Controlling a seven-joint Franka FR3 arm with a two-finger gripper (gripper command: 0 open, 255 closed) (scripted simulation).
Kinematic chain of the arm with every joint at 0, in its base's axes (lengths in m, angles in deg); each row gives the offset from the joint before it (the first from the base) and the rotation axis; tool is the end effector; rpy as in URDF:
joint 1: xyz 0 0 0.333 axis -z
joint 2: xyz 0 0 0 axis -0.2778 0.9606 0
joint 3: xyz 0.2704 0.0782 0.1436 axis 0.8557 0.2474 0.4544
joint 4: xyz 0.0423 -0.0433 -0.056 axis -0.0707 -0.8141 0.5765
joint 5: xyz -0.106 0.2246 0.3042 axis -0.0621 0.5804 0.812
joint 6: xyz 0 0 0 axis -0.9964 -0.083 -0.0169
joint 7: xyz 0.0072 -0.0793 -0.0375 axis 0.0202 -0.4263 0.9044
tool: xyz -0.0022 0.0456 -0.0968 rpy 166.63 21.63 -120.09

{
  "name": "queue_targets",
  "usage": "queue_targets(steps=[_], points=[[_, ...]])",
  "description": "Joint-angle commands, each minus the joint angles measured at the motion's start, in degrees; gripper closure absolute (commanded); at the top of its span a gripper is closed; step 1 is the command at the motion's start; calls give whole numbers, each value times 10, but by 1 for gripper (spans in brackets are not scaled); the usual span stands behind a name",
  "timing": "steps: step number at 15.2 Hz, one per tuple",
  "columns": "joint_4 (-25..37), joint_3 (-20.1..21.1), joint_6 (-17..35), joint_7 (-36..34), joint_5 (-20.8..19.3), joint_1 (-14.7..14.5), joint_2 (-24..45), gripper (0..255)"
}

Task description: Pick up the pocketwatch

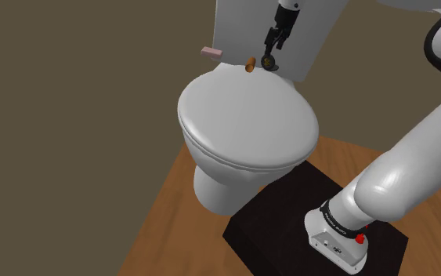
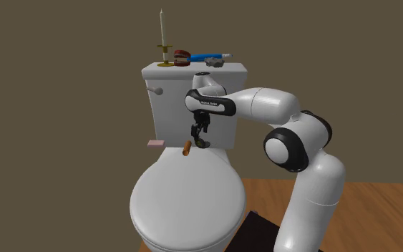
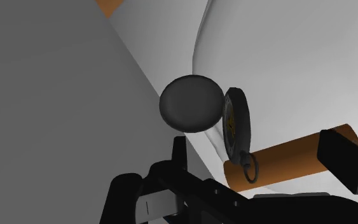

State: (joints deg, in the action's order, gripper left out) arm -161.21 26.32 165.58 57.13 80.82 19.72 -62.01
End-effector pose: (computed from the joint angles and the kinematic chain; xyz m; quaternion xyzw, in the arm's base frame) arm 0.5497 -0.1761 0.5671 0.9967 0.0646 0.0356 0.0325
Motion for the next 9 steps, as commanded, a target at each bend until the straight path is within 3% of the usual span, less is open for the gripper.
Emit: queue_targets(steps=[1,9], points=[[-10,-3,3,3,1,3,21,255],[1,-5,6,7,4,5,35,255]])
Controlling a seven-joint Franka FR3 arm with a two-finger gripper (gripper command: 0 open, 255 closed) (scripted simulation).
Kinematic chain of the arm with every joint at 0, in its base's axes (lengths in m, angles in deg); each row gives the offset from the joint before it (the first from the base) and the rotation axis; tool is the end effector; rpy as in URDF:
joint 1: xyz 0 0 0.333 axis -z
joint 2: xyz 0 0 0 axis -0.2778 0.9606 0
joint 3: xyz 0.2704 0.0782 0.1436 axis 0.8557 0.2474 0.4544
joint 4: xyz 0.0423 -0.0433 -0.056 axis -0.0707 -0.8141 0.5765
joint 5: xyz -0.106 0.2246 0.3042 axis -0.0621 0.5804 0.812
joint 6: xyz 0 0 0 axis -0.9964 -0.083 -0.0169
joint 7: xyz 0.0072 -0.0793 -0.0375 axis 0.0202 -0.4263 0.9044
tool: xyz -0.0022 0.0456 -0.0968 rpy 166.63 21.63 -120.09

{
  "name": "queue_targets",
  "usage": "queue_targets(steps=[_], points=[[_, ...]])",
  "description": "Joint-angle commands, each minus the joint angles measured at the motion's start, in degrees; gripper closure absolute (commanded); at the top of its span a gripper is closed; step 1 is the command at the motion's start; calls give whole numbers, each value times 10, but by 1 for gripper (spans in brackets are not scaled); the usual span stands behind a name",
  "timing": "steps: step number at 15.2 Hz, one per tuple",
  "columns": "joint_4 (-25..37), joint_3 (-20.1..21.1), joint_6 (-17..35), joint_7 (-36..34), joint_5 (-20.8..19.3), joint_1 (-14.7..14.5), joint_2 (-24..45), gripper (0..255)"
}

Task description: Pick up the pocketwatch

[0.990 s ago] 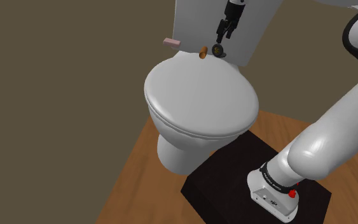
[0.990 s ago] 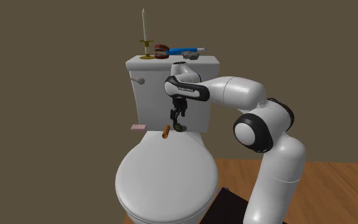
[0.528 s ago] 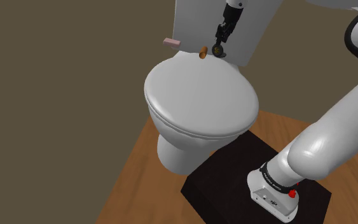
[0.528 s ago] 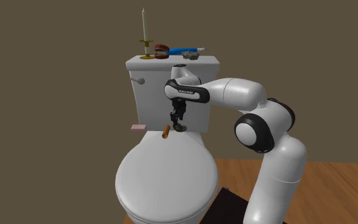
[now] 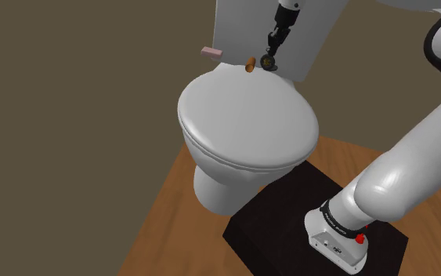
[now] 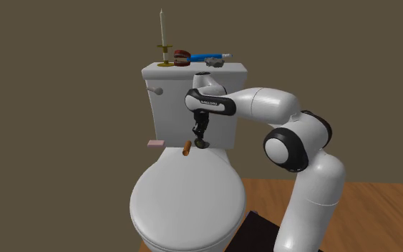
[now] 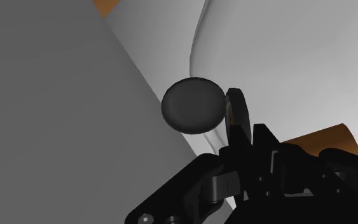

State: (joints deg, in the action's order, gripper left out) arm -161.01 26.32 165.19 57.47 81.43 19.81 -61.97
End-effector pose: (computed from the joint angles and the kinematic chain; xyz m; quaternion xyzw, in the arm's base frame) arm 0.5494 -0.1760 0.5677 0.9968 0.0656 0.0355 0.0271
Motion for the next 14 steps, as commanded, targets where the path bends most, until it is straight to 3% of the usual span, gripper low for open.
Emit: queue_targets(steps=[1,14], points=[[-17,-2,7,-2,-7,2,16,255],[97,-1,-96,3,-3,5,27,255]])
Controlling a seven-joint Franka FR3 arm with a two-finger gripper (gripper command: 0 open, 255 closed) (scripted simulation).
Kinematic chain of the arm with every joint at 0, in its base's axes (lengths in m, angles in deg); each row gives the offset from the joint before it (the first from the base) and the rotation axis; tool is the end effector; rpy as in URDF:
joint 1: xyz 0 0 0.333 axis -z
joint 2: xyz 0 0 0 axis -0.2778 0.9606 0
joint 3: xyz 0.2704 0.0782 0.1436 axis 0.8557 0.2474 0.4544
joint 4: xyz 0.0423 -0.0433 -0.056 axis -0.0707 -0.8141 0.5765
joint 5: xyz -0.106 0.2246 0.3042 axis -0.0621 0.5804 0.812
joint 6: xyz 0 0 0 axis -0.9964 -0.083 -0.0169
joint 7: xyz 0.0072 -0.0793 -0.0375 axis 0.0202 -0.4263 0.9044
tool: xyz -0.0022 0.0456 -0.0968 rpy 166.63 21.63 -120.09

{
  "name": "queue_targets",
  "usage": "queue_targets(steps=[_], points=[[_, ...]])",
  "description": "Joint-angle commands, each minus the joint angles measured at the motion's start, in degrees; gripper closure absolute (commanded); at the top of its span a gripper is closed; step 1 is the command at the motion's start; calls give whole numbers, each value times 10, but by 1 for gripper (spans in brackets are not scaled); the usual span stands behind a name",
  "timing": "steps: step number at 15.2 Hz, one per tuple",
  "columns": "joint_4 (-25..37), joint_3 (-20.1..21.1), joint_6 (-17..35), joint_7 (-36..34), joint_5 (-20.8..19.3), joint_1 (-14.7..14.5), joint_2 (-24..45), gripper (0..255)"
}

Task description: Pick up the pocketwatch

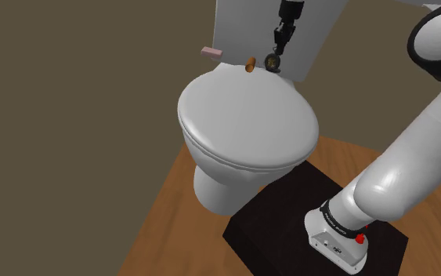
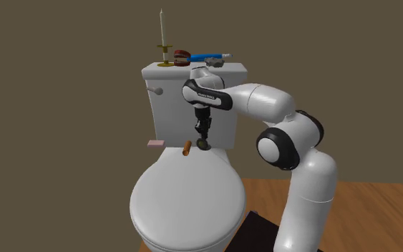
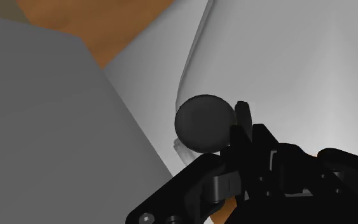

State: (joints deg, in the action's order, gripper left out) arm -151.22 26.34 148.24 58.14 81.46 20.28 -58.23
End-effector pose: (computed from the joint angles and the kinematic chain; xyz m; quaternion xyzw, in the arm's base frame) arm 0.5447 -0.1750 0.5871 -0.9964 -0.0652 0.0551 0.0003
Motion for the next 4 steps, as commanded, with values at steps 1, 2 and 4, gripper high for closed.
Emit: queue_targets(steps=[1,2,4], points=[[10,-1,66,-3,-3,1,-9,255],[20,-1,57,-2,-3,1,-6,255],[22,-1,56,-2,-2,1,-6,255]])
